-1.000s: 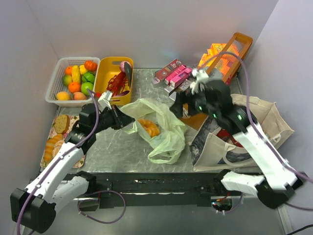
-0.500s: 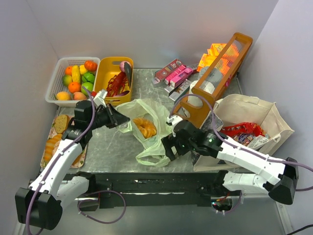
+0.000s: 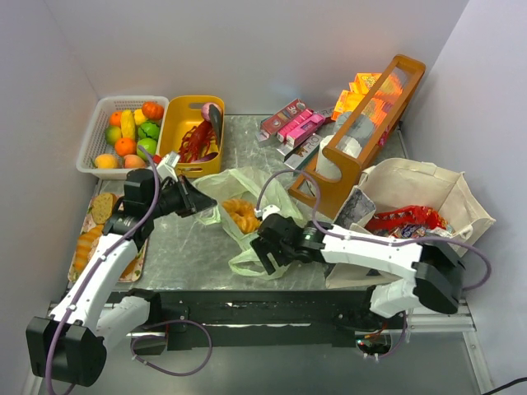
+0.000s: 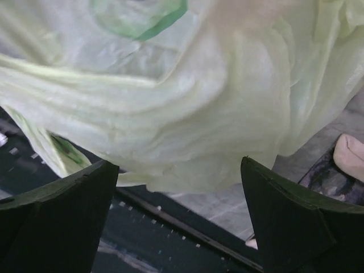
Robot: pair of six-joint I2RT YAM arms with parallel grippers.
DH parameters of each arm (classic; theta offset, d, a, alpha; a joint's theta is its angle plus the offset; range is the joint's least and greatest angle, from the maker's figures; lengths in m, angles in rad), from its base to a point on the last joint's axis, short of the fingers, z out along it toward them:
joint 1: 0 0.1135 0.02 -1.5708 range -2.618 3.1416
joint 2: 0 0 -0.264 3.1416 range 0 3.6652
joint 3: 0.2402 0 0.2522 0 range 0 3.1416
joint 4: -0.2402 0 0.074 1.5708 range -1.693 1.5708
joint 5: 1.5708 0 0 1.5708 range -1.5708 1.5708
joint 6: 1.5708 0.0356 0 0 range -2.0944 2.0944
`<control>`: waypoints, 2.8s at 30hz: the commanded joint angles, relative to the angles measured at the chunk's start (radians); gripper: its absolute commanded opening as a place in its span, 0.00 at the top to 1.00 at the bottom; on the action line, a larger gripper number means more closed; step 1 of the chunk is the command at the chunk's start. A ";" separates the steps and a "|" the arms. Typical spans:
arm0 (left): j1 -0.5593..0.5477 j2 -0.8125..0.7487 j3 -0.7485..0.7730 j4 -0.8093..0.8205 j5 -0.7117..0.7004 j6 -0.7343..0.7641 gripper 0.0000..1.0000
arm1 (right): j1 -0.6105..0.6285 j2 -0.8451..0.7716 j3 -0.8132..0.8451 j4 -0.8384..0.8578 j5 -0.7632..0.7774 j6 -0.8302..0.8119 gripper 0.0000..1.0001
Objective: Place the mixed food into the grocery bags and tie them
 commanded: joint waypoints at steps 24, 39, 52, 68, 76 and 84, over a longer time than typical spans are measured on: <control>0.113 -0.004 0.372 -0.200 0.253 0.054 0.99 | -0.003 -0.346 0.348 -0.224 0.359 -0.073 1.00; 0.138 0.069 0.317 -0.511 0.052 0.379 0.86 | -0.101 -0.334 0.087 -0.042 0.187 -0.002 1.00; 0.138 0.055 0.762 -0.551 -0.436 0.351 0.04 | -0.103 -0.369 0.136 -0.016 0.163 -0.031 1.00; 0.432 0.722 0.933 -0.261 -0.608 0.511 0.02 | -0.115 -0.392 0.072 0.145 -0.011 -0.068 1.00; 0.380 0.898 1.052 -0.209 -0.637 0.566 0.11 | -0.115 -0.440 0.021 0.178 -0.074 -0.066 1.00; 0.273 0.859 0.880 -0.101 -0.839 0.549 0.09 | -0.119 -0.435 0.000 0.187 -0.092 -0.085 1.00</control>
